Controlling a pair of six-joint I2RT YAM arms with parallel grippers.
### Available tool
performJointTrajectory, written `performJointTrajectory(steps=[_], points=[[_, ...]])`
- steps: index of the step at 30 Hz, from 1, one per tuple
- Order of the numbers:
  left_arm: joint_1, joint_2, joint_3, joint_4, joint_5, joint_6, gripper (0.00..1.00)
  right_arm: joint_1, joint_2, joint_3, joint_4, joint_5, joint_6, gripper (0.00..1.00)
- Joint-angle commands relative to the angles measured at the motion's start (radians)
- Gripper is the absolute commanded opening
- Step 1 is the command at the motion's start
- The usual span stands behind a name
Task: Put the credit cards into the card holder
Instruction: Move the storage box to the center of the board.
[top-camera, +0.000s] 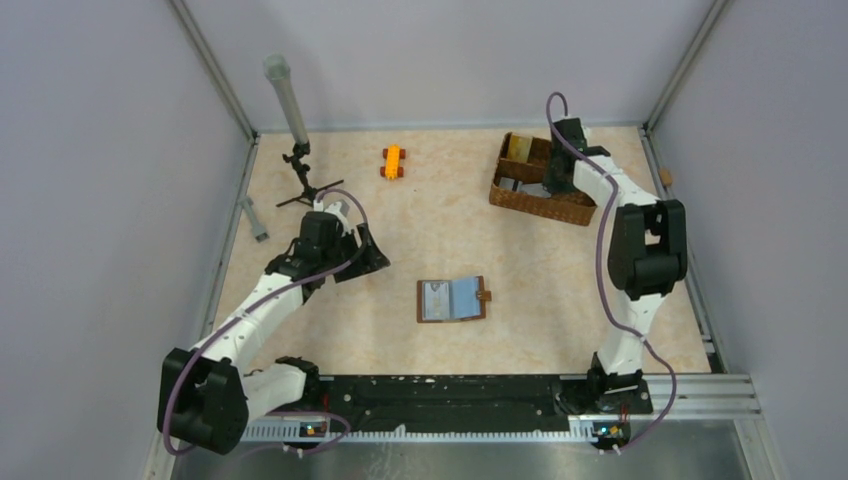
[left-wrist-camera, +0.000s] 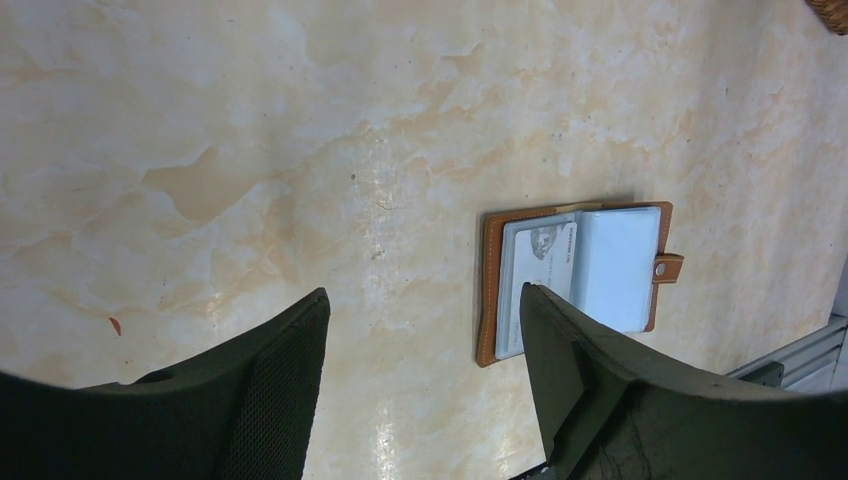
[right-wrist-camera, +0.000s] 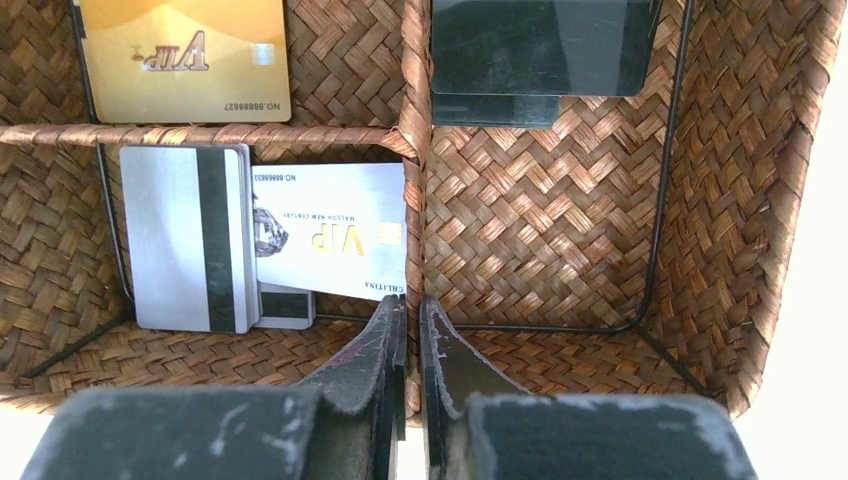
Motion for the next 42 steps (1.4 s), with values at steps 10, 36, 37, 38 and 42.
performJointTrajectory(steps=[10, 36, 37, 38, 42], points=[[0.010, -0.044, 0.032, -0.027, 0.080, 0.070, 0.73, 0.054, -0.164, -0.131, -0.066, 0.052, 0.160, 0.00], [0.010, -0.166, 0.021, -0.093, 0.146, 0.090, 0.85, 0.384, -0.409, -0.194, -0.341, 0.186, 0.337, 0.53], [0.011, -0.166, 0.033, -0.104, 0.135, 0.098, 0.88, 0.384, -0.419, -0.168, -0.356, 0.197, 0.317, 0.55], [0.011, -0.165, 0.047, -0.117, 0.117, 0.105, 0.90, 0.384, -0.430, -0.144, -0.368, 0.214, 0.286, 0.57], [0.014, -0.156, 0.114, -0.153, 0.031, 0.132, 0.98, 0.362, -0.404, -0.013, -0.376, 0.236, 0.108, 0.67]])
